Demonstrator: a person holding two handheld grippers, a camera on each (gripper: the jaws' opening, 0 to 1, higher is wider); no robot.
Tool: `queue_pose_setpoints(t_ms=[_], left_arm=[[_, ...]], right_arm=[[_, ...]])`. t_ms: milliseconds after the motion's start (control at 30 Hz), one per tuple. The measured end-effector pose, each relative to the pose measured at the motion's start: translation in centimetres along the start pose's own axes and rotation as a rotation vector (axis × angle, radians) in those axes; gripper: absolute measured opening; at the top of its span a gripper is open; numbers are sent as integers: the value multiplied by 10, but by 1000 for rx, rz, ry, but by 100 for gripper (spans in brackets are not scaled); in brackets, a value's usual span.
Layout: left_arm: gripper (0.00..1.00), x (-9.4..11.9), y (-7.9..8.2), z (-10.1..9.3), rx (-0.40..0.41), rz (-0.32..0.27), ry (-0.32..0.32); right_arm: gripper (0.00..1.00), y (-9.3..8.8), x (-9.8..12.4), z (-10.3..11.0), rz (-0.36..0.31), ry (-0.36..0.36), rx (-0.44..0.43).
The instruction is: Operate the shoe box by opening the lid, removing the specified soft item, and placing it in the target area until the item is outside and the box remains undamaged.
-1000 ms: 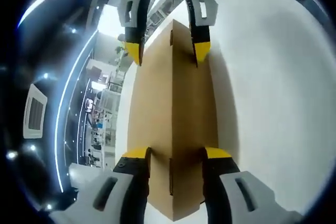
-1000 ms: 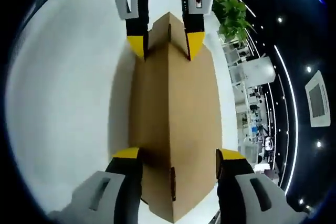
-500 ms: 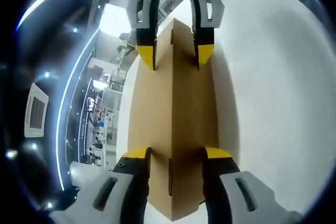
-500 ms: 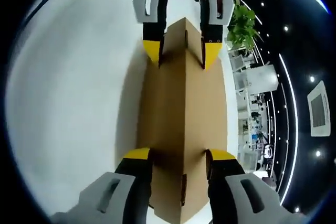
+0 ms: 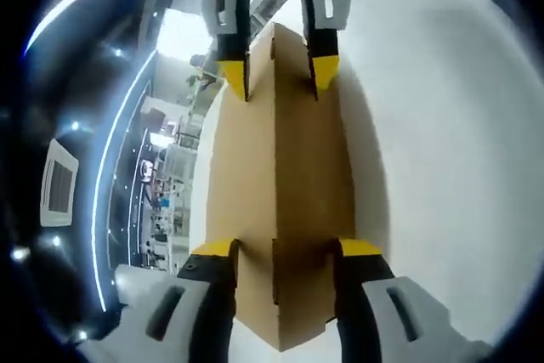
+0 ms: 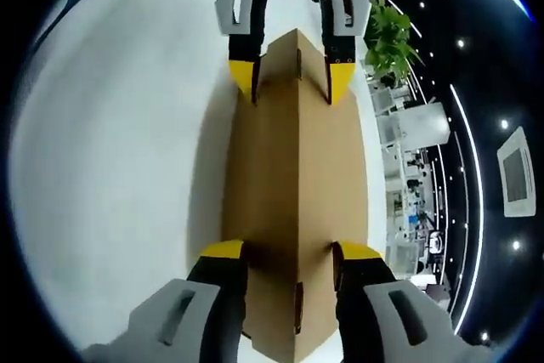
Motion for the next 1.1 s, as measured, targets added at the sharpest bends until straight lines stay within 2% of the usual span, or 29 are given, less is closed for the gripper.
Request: queue_pose_setpoints(t_ms=[300,533,733,1100], left_arm=[[37,5,4,0,0,-15,1],[37,5,5,2,6,-23,-1],[35,10,12,13,55,-24,4],[34,13,20,25,60,-48,41]], right_arm=[[38,0,1,-1,-4,4,-4],[37,-1,2,-3,-3,8,-15],[34,-5,9,-15,-3,-16,-29],[31,-6,16,-31,-6,-48,-46]])
Point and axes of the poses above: the point that each gripper's makers call its tool centre point, and the gripper's own axes: x roughly backward along the fingers, z roughly to its left, y roughly out of its top, the point moved 6 cm from there along x, roughly backward along the fingers, and after that the axes turned 6 degrees about x, right-handed, at the moved point
